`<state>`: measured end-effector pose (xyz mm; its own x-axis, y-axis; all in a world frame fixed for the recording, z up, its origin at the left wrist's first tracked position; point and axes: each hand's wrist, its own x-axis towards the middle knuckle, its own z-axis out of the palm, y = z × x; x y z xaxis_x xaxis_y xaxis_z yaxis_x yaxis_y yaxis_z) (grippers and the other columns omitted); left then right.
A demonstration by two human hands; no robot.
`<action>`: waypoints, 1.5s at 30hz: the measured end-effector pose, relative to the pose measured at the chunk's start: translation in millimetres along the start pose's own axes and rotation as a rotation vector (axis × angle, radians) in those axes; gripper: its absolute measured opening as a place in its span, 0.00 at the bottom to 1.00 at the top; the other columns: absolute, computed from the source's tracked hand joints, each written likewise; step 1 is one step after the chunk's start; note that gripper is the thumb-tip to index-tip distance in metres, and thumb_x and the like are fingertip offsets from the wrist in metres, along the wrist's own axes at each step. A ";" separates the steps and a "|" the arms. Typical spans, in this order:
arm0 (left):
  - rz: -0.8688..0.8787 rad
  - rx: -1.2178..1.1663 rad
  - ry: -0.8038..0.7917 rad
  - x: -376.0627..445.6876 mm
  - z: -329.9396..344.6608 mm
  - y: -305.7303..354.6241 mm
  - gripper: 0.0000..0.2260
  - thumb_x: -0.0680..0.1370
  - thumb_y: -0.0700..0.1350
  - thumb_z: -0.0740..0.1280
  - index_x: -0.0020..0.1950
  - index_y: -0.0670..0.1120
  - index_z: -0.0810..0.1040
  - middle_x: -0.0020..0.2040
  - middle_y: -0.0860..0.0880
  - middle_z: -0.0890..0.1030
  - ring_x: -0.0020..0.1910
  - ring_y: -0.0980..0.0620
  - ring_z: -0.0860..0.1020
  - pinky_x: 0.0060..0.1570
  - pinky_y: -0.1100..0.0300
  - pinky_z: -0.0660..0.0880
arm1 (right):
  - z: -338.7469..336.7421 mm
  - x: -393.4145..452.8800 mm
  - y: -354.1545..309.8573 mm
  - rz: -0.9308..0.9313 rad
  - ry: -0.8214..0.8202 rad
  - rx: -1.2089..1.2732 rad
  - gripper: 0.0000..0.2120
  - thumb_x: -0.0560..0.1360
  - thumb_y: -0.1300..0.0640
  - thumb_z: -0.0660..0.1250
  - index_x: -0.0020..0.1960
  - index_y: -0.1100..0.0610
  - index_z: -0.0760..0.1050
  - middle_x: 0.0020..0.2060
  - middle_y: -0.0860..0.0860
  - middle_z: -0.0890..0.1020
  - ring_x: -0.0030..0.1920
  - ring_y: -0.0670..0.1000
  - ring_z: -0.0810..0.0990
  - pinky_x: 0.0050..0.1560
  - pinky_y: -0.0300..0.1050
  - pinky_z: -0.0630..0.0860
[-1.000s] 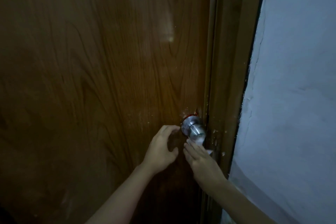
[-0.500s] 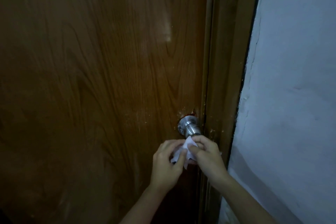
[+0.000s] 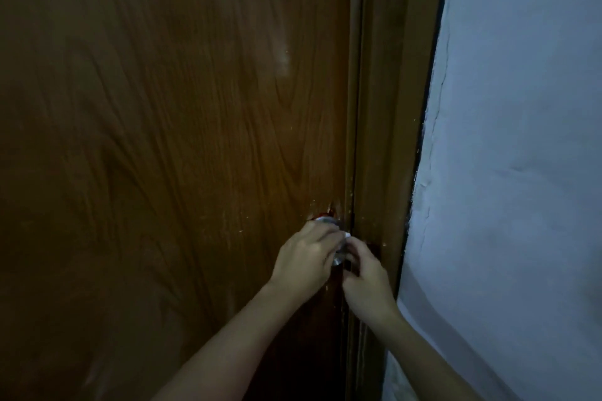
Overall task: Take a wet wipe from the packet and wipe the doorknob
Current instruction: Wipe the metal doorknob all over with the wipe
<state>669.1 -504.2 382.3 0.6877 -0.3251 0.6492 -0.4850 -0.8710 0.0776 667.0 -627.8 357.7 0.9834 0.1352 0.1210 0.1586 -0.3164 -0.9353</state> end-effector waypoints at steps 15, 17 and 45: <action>-0.178 -0.208 0.109 -22.8 -4.7 -27.1 0.09 0.72 0.39 0.71 0.52 0.42 0.82 0.46 0.47 0.84 0.46 0.58 0.77 0.48 0.70 0.72 | 9.6 11.0 0.4 0.056 0.120 0.163 0.22 0.73 0.65 0.64 0.65 0.56 0.70 0.54 0.52 0.82 0.56 0.47 0.78 0.57 0.45 0.74; -0.157 -0.223 0.152 -15.6 -5.5 -23.2 0.10 0.72 0.37 0.70 0.53 0.42 0.82 0.46 0.47 0.84 0.48 0.59 0.75 0.51 0.73 0.70 | 9.0 10.9 -1.5 0.051 0.113 0.164 0.20 0.73 0.66 0.63 0.64 0.56 0.71 0.51 0.51 0.82 0.53 0.46 0.79 0.49 0.39 0.74; -1.494 -1.990 0.452 -7.6 26.7 20.5 0.21 0.76 0.31 0.55 0.69 0.35 0.64 0.64 0.32 0.73 0.65 0.38 0.72 0.67 0.49 0.68 | 12.1 8.7 5.5 0.066 0.121 0.037 0.11 0.76 0.60 0.61 0.57 0.58 0.75 0.43 0.52 0.82 0.46 0.52 0.80 0.50 0.53 0.77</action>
<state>668.3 -529.4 358.8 0.9010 0.1455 -0.4087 0.0782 0.8722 0.4829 675.4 -617.1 349.6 0.9954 0.0008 0.0959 0.0921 -0.2860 -0.9538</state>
